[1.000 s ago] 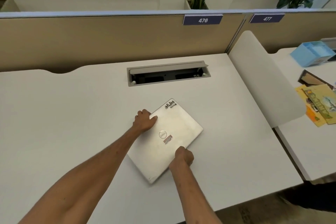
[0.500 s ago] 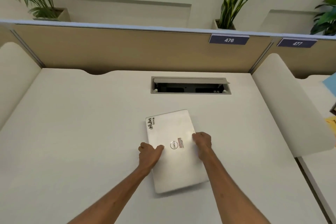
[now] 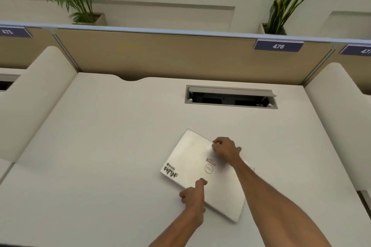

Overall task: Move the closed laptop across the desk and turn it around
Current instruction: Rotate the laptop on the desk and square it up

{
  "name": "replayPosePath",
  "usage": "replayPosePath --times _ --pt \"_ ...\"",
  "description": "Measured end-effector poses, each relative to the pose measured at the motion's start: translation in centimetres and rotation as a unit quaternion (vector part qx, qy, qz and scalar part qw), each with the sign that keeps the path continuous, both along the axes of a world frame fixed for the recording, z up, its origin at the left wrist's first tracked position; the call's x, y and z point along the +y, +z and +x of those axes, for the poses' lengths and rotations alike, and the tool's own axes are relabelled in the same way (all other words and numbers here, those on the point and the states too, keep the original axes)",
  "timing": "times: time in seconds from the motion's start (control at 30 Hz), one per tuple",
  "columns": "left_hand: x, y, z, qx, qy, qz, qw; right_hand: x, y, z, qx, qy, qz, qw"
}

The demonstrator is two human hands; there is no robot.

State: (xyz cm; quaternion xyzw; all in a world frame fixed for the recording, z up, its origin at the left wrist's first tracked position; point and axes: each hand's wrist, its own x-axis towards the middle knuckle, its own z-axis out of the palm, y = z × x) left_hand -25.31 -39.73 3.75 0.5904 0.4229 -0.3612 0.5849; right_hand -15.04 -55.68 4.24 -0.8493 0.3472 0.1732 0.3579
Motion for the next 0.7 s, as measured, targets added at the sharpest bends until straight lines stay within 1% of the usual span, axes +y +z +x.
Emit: replayPosePath --times 0.23,0.4,0.47,0.53,0.6,0.67,0.7 --pt "-0.8 0.4 -1.6 0.023 0.045 -0.034 0.998 0.9 -1.4 1.2 -0.007 0.12 -0.047 0.992" --pt "-0.7 -0.4 -1.7 0.027 0.052 -0.064 0.996 1.4 -1.9 1.0 -0.041 0.154 -0.08 0.984" --pt "0.0 -0.4 -1.4 0.039 0.027 -0.088 0.995 1.3 -2.2 0.7 -0.048 0.151 -0.089 0.983" --pt "1.3 -0.2 -1.0 0.065 -0.044 -0.116 0.99 1.2 -2.4 0.3 -0.057 0.133 -0.086 0.986" --pt "2.9 0.3 0.0 0.102 -0.159 -0.144 0.971 1.3 -2.6 -0.4 -0.076 0.114 -0.099 0.986" --pt "4.3 1.0 1.8 0.13 -0.308 -0.146 0.931 1.7 -2.9 -1.3 -0.107 0.091 -0.115 0.983" --pt "4.9 1.4 2.9 0.127 -0.375 -0.135 0.908 2.0 -3.0 -1.9 -0.125 0.074 -0.116 0.983"
